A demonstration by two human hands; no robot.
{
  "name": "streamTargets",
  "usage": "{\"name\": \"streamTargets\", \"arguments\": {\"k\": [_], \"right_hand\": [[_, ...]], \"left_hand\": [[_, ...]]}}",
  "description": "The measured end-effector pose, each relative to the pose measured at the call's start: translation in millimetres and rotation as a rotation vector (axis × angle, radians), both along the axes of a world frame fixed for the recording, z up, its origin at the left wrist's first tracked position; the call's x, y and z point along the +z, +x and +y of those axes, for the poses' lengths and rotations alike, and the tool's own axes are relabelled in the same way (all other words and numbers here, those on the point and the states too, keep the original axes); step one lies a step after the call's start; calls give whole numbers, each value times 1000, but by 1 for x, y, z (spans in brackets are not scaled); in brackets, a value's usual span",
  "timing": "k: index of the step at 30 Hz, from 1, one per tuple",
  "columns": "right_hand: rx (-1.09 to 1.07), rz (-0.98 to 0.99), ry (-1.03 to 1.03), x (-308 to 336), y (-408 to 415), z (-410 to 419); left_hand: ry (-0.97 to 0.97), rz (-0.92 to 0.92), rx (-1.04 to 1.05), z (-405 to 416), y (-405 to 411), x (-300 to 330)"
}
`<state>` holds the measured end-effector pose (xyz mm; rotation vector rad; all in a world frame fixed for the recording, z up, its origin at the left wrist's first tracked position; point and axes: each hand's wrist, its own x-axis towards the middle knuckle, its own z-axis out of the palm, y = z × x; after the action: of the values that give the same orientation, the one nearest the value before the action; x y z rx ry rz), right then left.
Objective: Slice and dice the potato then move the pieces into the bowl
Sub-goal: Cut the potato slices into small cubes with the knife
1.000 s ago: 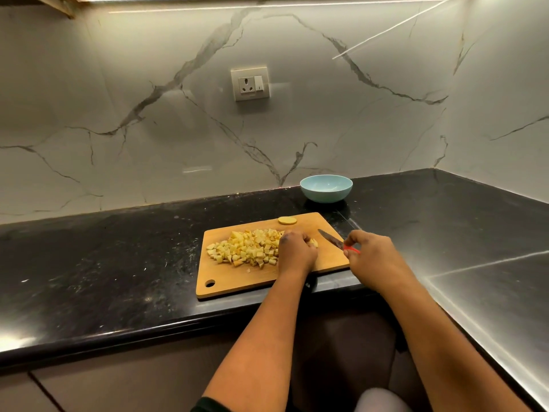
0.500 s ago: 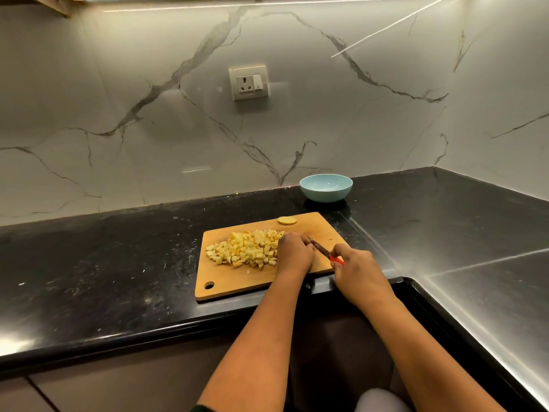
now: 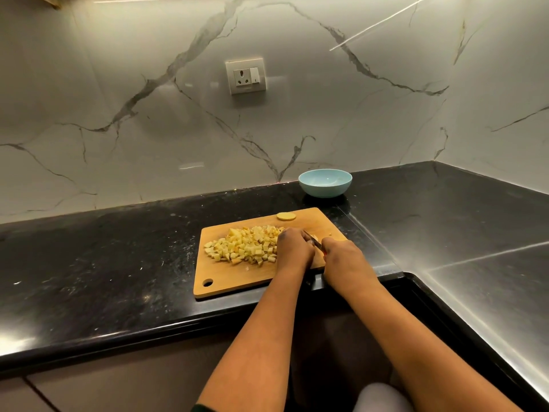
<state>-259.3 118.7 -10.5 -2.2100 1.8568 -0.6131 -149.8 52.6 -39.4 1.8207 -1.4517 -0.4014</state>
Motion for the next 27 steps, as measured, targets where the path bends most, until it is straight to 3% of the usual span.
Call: {"name": "streamTargets", "arguments": {"k": [8,12,15,23,27], "right_hand": [[-18,146,72,20,-27,10],[13,-68,110,25,-46,9],[-30,-261,27,14,-58,3],[-13,-443,-316,-38,-53,-30],[18,-493,-420,-48,-53,-34]], "left_hand": [[-36,16,4,7,-1,2],[-67,-43,-10,13,-3,3],[-122,-111,-27,16,-6,4],[36,-489,-56,7,-29,15],[73,-529,-43,-3,-29,16]]}}
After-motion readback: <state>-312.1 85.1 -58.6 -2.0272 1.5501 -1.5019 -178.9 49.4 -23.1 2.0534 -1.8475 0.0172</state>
